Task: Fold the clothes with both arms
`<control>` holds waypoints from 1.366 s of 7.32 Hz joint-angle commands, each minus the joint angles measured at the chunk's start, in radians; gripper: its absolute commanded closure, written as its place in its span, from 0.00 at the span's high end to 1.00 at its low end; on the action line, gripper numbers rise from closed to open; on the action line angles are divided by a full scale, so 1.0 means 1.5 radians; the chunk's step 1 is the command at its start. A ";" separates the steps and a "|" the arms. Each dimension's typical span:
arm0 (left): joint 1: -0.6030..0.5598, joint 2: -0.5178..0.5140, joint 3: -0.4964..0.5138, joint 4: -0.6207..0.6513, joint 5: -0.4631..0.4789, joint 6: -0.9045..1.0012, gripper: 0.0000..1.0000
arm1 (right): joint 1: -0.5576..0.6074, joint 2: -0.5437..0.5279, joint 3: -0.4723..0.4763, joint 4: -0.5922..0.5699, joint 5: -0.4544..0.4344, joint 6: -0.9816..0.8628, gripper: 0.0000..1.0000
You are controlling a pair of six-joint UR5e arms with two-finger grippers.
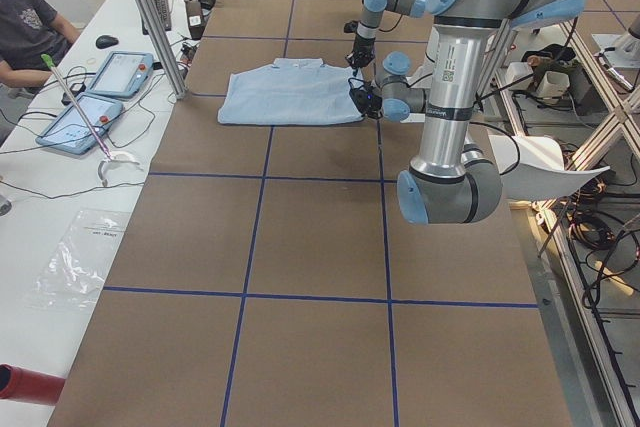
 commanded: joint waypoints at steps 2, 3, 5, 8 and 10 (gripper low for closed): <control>0.010 -0.006 -0.135 0.097 -0.004 -0.051 0.00 | -0.037 -0.058 0.120 -0.023 -0.002 0.014 0.00; 0.010 -0.005 -0.188 0.115 -0.015 -0.081 0.00 | -0.070 -0.079 0.186 -0.067 -0.006 0.038 0.00; -0.013 -0.046 -0.273 0.196 -0.046 -0.095 0.00 | -0.039 -0.075 0.285 -0.147 0.000 0.044 0.00; -0.229 -0.114 -0.117 0.185 -0.128 0.031 0.00 | 0.141 0.053 0.109 -0.142 0.075 -0.101 0.00; -0.298 -0.129 0.037 0.068 -0.130 0.098 0.00 | 0.242 0.162 -0.111 -0.075 0.140 -0.208 0.00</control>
